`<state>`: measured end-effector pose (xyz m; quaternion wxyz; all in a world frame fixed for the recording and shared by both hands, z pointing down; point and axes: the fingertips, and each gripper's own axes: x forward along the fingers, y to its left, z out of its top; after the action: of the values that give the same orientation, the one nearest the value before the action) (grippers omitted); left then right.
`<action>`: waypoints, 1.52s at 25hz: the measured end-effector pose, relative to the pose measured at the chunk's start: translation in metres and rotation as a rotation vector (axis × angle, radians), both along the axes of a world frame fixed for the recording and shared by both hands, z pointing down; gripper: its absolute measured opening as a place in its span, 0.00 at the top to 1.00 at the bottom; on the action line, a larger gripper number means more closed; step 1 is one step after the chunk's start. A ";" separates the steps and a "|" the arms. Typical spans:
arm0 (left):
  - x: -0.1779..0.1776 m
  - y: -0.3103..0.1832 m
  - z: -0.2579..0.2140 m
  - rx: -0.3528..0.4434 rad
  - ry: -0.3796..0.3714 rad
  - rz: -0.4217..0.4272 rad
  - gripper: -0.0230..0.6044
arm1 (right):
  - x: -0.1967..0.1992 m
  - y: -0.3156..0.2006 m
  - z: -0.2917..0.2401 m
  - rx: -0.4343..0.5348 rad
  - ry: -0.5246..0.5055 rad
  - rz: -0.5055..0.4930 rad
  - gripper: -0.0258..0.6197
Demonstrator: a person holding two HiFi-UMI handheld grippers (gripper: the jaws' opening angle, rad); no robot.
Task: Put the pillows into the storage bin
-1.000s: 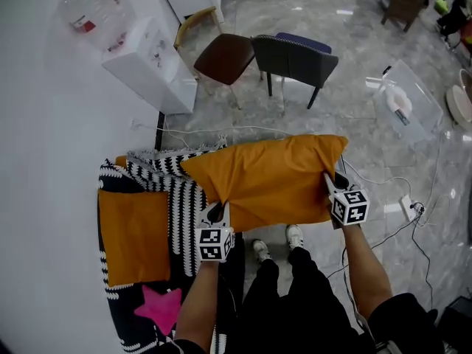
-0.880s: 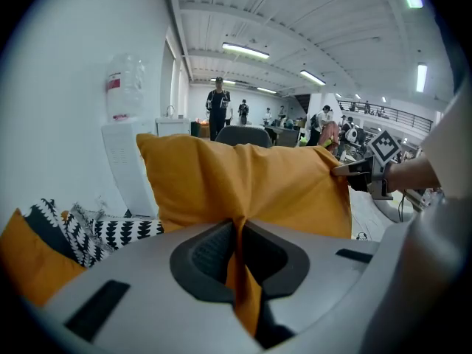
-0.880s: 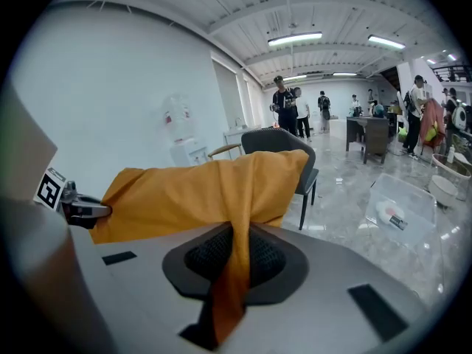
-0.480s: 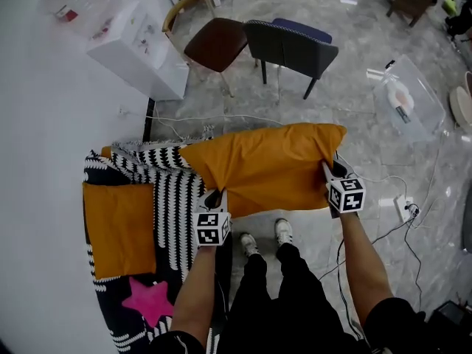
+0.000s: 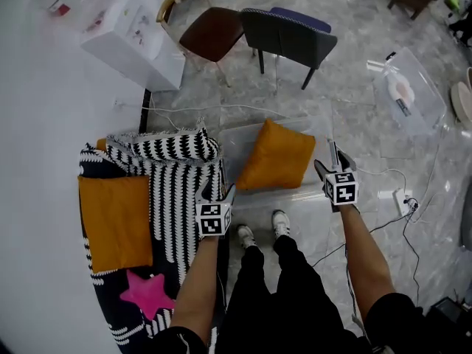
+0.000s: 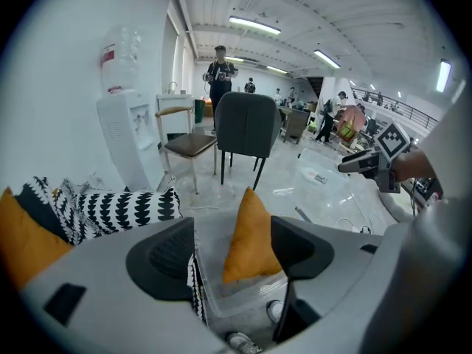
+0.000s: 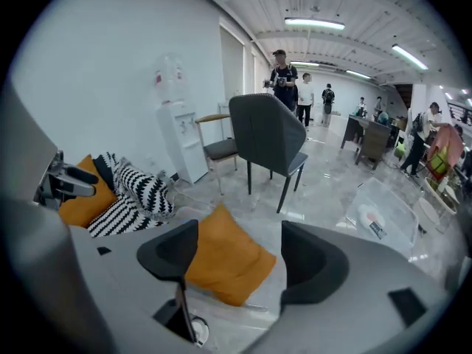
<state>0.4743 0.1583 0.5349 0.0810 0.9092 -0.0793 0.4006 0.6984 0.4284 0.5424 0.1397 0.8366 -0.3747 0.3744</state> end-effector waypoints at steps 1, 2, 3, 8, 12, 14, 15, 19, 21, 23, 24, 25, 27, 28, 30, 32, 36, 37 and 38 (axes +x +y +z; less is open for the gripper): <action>-0.001 0.003 0.000 0.000 0.003 -0.004 0.46 | -0.007 -0.001 0.001 0.005 -0.009 -0.014 0.40; -0.002 0.005 0.000 0.000 0.006 -0.008 0.46 | -0.013 -0.002 0.002 0.011 -0.018 -0.025 0.41; -0.003 0.007 -0.001 0.000 0.009 -0.010 0.46 | -0.019 -0.003 0.002 0.018 -0.024 -0.033 0.43; -0.002 0.018 -0.016 0.043 0.047 -0.025 0.46 | -0.043 -0.009 -0.008 0.083 -0.030 -0.064 0.46; -0.005 0.026 -0.036 0.080 0.085 -0.057 0.46 | -0.060 -0.023 -0.028 0.143 -0.018 -0.114 0.47; -0.007 0.030 -0.045 0.087 0.098 -0.082 0.46 | -0.064 -0.028 -0.039 0.170 -0.005 -0.143 0.48; -0.009 0.031 -0.050 0.090 0.105 -0.099 0.46 | -0.067 -0.033 -0.045 0.185 0.000 -0.159 0.48; -0.034 0.028 -0.072 0.094 0.133 -0.190 0.46 | -0.090 -0.065 -0.069 0.227 0.008 -0.265 0.49; -0.052 0.019 -0.082 0.092 0.143 -0.248 0.46 | -0.107 -0.091 -0.080 0.241 0.007 -0.341 0.49; -0.079 0.007 -0.090 0.094 0.151 -0.315 0.46 | -0.132 -0.118 -0.088 0.247 0.002 -0.423 0.49; -0.095 0.000 -0.094 0.100 0.155 -0.350 0.46 | -0.147 -0.132 -0.090 0.250 -0.004 -0.466 0.49; -0.114 -0.007 -0.097 0.108 0.158 -0.387 0.46 | -0.164 -0.146 -0.091 0.254 -0.013 -0.513 0.49; -0.156 -0.023 -0.100 0.123 0.157 -0.464 0.46 | -0.200 -0.177 -0.092 0.254 -0.031 -0.616 0.47; -0.181 -0.032 -0.100 0.124 0.151 -0.504 0.46 | -0.220 -0.193 -0.092 0.251 -0.038 -0.666 0.47; -0.234 -0.047 -0.096 0.114 0.137 -0.586 0.46 | -0.261 -0.224 -0.091 0.244 -0.051 -0.751 0.46; -0.292 -0.062 -0.093 0.098 0.137 -0.690 0.46 | -0.303 -0.251 -0.087 0.224 -0.059 -0.821 0.45; -0.402 -0.080 -0.091 0.101 0.140 -0.845 0.46 | -0.395 -0.294 -0.076 0.191 -0.079 -0.923 0.43; -0.427 -0.082 -0.089 0.104 0.131 -0.868 0.47 | -0.419 -0.304 -0.072 0.187 -0.089 -0.947 0.43; -0.452 -0.083 -0.085 0.106 0.119 -0.891 0.47 | -0.444 -0.313 -0.069 0.185 -0.100 -0.974 0.43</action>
<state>0.0224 0.0751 0.4503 0.2032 0.8107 -0.4786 0.2693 0.2548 0.1153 0.4736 0.2052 0.5542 -0.7600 0.2705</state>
